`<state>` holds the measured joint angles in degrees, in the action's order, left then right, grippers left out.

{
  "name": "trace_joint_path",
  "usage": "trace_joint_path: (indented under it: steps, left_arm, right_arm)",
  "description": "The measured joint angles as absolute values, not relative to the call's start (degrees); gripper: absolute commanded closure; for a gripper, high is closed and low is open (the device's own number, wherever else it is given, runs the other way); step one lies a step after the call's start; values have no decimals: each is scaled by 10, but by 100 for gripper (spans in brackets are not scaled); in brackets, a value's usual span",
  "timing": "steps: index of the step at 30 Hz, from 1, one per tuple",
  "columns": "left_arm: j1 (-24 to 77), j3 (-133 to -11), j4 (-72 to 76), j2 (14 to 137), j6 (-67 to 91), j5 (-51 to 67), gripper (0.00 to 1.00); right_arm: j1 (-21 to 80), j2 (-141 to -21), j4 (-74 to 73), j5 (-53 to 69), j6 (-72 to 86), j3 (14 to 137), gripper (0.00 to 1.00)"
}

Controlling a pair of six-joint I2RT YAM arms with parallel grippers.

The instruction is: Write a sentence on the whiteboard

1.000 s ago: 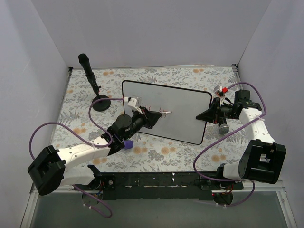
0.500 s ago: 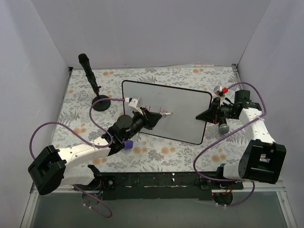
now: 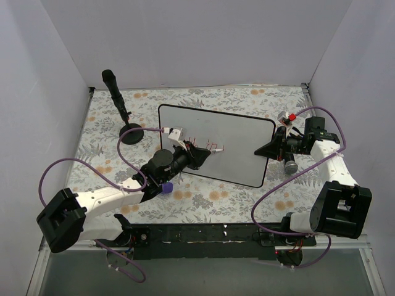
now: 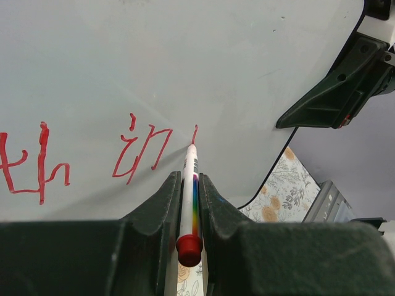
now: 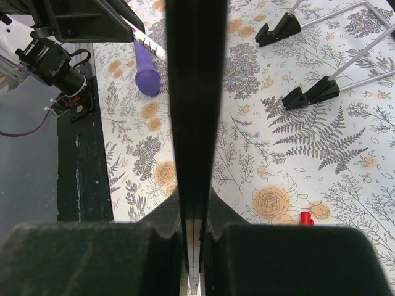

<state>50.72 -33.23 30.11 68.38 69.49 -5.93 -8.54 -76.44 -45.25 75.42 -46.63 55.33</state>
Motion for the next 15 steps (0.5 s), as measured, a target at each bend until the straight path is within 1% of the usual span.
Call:
trace_joint_path:
  steps: [15]
  left_arm:
    - [508,-335,310,701,694,-40,100]
  right_arm:
    - [-85,-764,-452,754,-466,553,99]
